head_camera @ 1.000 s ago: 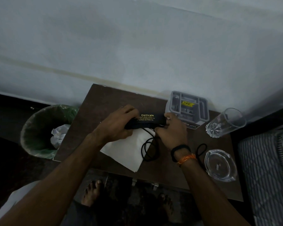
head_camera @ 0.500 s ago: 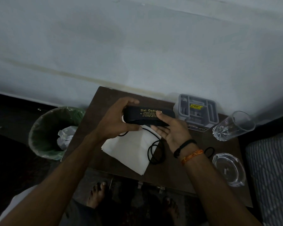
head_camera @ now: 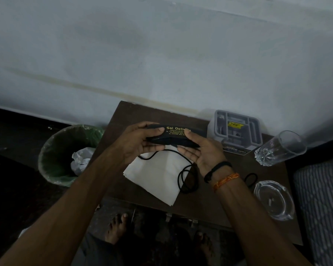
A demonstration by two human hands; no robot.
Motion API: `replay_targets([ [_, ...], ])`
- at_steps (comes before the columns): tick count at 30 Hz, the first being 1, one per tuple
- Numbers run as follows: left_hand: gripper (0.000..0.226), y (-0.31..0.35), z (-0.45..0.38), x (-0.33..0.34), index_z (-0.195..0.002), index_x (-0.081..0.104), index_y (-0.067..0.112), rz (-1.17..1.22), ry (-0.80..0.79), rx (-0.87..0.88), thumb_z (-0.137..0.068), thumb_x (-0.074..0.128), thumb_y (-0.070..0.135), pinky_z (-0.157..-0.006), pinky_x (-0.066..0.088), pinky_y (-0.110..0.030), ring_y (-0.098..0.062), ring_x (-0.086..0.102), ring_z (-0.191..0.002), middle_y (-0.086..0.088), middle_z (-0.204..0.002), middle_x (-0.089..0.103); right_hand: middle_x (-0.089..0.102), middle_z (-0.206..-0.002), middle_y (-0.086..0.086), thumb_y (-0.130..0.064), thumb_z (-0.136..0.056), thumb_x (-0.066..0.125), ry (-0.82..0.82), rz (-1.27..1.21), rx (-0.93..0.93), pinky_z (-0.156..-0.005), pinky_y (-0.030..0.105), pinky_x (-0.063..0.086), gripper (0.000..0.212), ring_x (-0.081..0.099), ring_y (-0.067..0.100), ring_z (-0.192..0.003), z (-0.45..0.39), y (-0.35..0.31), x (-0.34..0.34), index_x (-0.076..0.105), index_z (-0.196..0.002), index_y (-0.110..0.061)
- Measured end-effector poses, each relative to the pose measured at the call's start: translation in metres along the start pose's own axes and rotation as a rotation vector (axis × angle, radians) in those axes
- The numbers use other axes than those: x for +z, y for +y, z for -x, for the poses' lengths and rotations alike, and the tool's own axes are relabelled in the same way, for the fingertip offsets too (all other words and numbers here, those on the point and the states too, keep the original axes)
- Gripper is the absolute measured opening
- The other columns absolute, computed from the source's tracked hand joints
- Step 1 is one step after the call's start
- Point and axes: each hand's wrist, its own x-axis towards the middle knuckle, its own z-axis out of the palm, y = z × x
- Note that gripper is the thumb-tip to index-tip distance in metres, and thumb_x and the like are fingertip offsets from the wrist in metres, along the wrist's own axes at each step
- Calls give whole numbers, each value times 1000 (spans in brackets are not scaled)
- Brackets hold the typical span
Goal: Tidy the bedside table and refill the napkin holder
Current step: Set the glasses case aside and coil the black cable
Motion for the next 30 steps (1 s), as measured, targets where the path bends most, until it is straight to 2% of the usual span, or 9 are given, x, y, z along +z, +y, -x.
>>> replay_targets([
  [6, 55, 2, 2, -4, -119, 65, -1, 20, 15, -10, -67, 78, 14, -69, 62, -34, -33, 74, -93, -21, -109, 71, 72, -104, 24, -9, -78, 80, -3, 15, -6, -64, 34, 62, 45, 74, 31, -81, 1, -1, 4, 62, -114, 9],
  [16, 56, 2, 3, -7, -120, 63, -2, 22, 23, 14, -67, 77, 8, -70, 63, -40, -34, 74, -94, -22, -113, 69, 74, -99, 19, -5, -72, 84, 32, -18, -54, -62, 33, 62, 52, 74, 33, -86, 1, 4, 10, 61, -117, 7],
  [19, 58, 5, 4, -7, -121, 61, -3, 29, 2, 25, -67, 78, 7, -68, 63, -38, -35, 74, -95, -21, -113, 70, 73, -100, 18, -4, -73, 83, 46, -77, -15, -69, 31, 62, 44, 74, 27, -85, 1, 9, 13, 64, -112, 2],
  [23, 54, 3, 4, -3, -120, 60, -2, 11, -26, 19, -70, 78, 9, -75, 63, -41, -34, 73, -97, -20, -114, 69, 74, -102, 17, -15, -73, 84, -20, -26, 86, -85, 36, 60, 39, 73, 24, -92, 5, 14, 18, 67, -107, -5],
  [26, 44, 1, 3, -1, -120, 60, 0, 7, -18, 0, -79, 75, 5, -77, 62, -42, -31, 74, -95, -18, -111, 70, 77, -87, 10, -28, -74, 84, -57, 80, 154, -81, 34, 60, 36, 75, 19, -85, 7, 15, 21, 68, -102, -11],
  [30, 27, 3, 1, -4, -111, 62, 7, 23, 18, -15, -85, 71, 6, -72, 62, -41, -30, 74, -92, -16, -106, 69, 77, -93, 11, -30, -72, 85, -36, 106, 132, -76, 29, 61, 42, 75, 18, -86, 4, 17, 25, 70, -104, -9],
])
